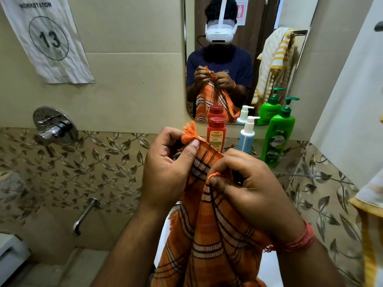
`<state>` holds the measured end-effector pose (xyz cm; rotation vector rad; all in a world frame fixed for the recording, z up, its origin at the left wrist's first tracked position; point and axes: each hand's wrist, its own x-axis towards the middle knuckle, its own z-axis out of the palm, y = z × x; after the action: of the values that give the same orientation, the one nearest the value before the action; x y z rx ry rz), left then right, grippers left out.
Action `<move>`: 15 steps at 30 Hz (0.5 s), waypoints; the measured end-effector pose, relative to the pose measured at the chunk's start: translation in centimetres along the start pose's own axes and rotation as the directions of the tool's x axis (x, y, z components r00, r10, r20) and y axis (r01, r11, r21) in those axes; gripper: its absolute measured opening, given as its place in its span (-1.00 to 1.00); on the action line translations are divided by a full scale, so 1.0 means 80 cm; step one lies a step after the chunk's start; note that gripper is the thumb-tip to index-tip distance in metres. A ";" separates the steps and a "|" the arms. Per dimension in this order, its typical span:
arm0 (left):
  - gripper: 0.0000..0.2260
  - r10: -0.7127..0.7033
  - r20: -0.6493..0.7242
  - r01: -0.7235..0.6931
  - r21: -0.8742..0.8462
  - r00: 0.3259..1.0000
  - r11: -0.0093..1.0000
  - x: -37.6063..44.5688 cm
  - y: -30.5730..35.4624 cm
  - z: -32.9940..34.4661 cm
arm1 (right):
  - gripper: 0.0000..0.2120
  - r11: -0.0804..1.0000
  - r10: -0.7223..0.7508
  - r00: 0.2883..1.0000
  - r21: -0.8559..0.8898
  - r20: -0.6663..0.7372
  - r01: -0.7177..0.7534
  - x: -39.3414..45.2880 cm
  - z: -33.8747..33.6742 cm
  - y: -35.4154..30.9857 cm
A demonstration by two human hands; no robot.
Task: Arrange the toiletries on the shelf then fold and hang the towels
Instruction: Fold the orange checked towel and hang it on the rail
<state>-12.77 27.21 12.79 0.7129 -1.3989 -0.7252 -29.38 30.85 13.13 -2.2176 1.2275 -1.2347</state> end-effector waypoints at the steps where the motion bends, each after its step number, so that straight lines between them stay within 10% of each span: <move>1: -0.90 -0.002 -0.003 0.002 0.003 1.000 1.000 0.000 0.000 0.001 | -0.96 1.000 0.002 1.000 0.003 0.000 -0.002 0.000 0.000 0.001; 15: -0.84 -0.100 0.097 0.103 -0.023 0.990 0.994 -0.003 -0.001 0.016 | -0.97 0.987 0.053 0.962 0.161 -0.268 -0.010 0.005 0.009 -0.024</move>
<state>-14.04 27.31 12.67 0.7397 -1.4448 -0.8672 -27.73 31.55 14.09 -1.9554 1.2068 -1.6067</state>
